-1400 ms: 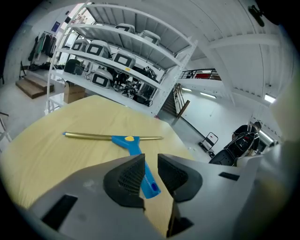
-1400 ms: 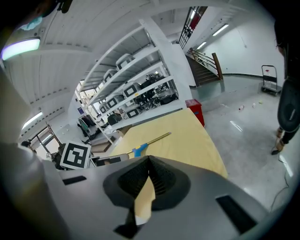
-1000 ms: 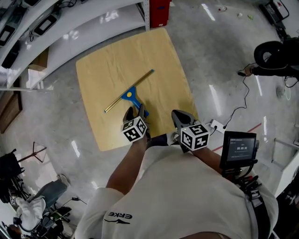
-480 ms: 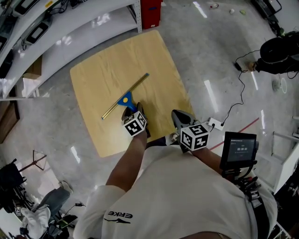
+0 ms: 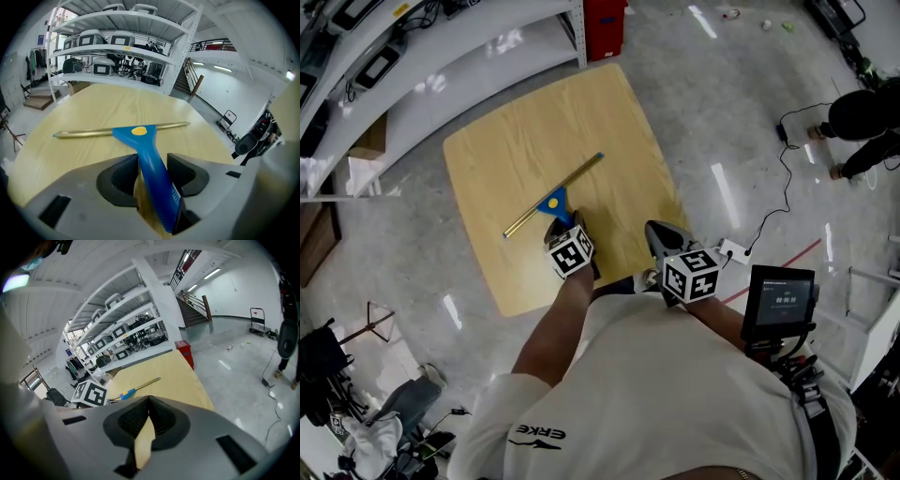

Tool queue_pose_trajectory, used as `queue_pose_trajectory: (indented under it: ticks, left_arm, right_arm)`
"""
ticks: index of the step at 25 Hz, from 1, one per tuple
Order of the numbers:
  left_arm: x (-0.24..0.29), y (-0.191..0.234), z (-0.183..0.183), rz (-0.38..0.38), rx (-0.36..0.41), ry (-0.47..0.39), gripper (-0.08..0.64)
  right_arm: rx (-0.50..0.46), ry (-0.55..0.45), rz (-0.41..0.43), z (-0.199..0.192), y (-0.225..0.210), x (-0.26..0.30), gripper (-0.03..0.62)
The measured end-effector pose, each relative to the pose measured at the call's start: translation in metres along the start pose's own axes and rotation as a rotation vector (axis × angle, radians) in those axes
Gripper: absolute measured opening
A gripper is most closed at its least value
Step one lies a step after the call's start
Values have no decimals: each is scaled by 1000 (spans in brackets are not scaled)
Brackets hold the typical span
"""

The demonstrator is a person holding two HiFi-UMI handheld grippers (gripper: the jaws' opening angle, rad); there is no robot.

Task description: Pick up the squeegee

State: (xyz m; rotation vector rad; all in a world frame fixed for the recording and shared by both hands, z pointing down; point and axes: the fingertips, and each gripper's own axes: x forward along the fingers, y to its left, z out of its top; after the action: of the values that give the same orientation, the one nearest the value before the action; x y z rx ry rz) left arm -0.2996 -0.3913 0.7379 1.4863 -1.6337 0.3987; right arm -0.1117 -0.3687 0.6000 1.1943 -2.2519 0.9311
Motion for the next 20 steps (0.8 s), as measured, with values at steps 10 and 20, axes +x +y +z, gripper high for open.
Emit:
queue_pose_trajectory:
  ticks: [10,20]
  left_arm:
    - [-20,26,-15,48,65,33,148]
    - [-16,39,-11,87,104,48,149]
  right_arm:
    - [-15,0,39,-4,10,3,3]
    - [-15,0,37,1,12,7,3]
